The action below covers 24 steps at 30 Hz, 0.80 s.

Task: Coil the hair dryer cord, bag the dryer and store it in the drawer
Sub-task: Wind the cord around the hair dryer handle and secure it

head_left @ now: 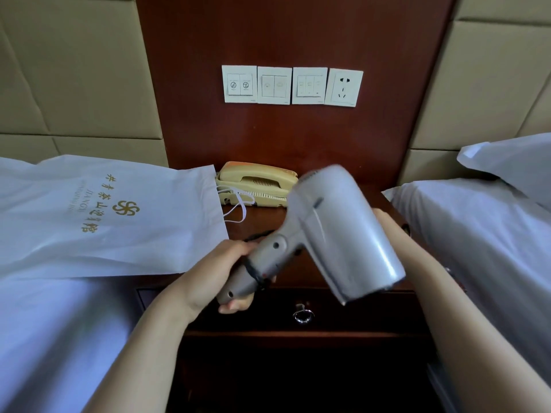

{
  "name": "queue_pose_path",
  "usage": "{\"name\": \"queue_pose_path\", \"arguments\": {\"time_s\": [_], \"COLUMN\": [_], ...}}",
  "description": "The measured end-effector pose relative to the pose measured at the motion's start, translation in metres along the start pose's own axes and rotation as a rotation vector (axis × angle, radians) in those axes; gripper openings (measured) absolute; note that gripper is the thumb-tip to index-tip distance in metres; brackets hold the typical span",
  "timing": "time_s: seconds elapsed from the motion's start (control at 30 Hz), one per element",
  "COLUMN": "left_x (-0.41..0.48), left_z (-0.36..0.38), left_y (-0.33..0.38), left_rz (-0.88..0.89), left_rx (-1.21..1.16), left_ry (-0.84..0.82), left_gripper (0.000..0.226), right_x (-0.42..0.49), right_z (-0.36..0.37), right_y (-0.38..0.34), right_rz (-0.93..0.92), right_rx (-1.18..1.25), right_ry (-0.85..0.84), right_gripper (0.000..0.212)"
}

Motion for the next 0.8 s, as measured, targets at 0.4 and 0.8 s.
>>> {"name": "queue_pose_path", "arguments": {"time_s": [0.4, 0.8], "left_x": [0.012, 0.016], "left_z": [-0.025, -0.025], "left_y": [-0.011, -0.017], "left_rz": [0.147, 0.140], "left_rx": [-0.608, -0.409], "left_ry": [-0.034, 0.553], "left_gripper": [0.039, 0.029], "right_x": [-0.009, -0.020], "right_z": [0.019, 0.043], "right_y": [-0.030, -0.079], "right_rz": [-0.186, -0.596], "right_rx": [-0.370, -0.668], "right_ry": [-0.296, 0.031], "right_gripper": [0.029, 0.021]}}
Point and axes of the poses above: each hand's wrist, its own x-axis towards the middle knuckle, its own z-axis out of the palm, y = z × x, the point moved 3 cm from there along x, towards the middle knuckle, and after that the axes turned 9 degrees about -z, right-handed, at the moved point
